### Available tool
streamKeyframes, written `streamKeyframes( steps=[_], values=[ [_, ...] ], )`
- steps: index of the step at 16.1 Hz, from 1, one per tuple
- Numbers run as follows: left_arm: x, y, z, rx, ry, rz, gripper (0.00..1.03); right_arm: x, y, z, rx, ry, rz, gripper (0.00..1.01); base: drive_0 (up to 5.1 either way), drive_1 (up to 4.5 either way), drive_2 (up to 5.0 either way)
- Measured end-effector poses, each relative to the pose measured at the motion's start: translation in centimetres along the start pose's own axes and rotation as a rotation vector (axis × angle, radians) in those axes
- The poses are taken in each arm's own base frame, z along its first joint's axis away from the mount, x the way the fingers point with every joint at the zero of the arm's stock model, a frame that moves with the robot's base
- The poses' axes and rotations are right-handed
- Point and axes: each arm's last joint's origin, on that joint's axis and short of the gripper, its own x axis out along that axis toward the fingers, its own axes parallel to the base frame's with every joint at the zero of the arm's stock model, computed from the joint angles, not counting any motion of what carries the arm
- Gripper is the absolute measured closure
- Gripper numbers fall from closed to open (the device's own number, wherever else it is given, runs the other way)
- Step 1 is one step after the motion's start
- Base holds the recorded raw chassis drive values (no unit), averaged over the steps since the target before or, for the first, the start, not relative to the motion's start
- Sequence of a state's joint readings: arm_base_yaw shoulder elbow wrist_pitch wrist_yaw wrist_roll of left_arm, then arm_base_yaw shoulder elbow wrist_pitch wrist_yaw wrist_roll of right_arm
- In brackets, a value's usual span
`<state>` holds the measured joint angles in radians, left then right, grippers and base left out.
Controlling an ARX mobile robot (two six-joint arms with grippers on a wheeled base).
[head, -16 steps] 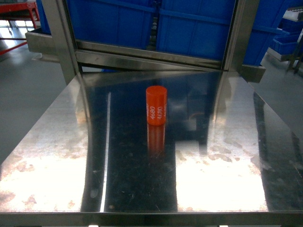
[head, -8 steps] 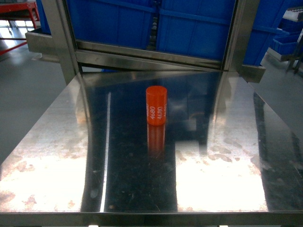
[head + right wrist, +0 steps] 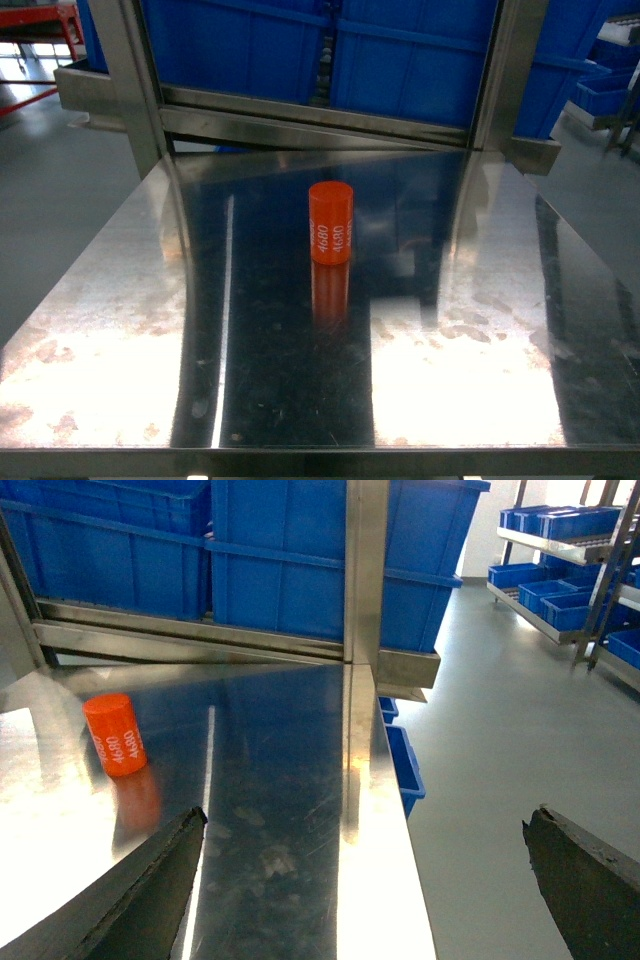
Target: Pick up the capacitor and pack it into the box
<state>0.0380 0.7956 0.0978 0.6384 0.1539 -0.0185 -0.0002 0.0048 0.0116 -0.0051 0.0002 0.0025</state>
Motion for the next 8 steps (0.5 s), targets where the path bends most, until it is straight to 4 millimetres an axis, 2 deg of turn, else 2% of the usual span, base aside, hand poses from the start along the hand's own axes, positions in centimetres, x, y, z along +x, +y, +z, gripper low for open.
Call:
streamKeyframes(
  steps=[1, 2, 3, 4, 6, 8],
  values=[
    [3.7, 0.3, 2.3, 0.023, -0.093, 0.022, 0.05, 0.0, 0.0, 0.0, 0.000, -0.001, 0.000, 0.03, 0.0, 0.00, 0.0],
    [7.7, -0.2, 3.7, 0.039, -0.170, -0.004, 0.05, 0.0, 0.0, 0.0, 0.000, 0.000, 0.000, 0.03, 0.0, 0.00, 0.0],
    [11.5, -1.5, 3.2, 0.035, -0.156, -0.037, 0.05, 0.0, 0.0, 0.0, 0.000, 0.000, 0.000, 0.03, 0.0, 0.00, 0.0],
    [14.9, -2.9, 1.6, 0.029, -0.064, -0.065, 0.05, 0.0, 0.0, 0.0, 0.000, 0.000, 0.000, 0.03, 0.0, 0.00, 0.0],
    [19.8, -5.8, -0.5, 0.022, 0.028, -0.101, 0.05, 0.0, 0.0, 0.0, 0.000, 0.000, 0.000, 0.03, 0.0, 0.00, 0.0],
    [23.2, -8.7, 0.5, -0.005, -0.004, -0.151, 0.05, 0.0, 0.0, 0.0, 0.000, 0.000, 0.000, 0.03, 0.0, 0.00, 0.0]
  ],
)
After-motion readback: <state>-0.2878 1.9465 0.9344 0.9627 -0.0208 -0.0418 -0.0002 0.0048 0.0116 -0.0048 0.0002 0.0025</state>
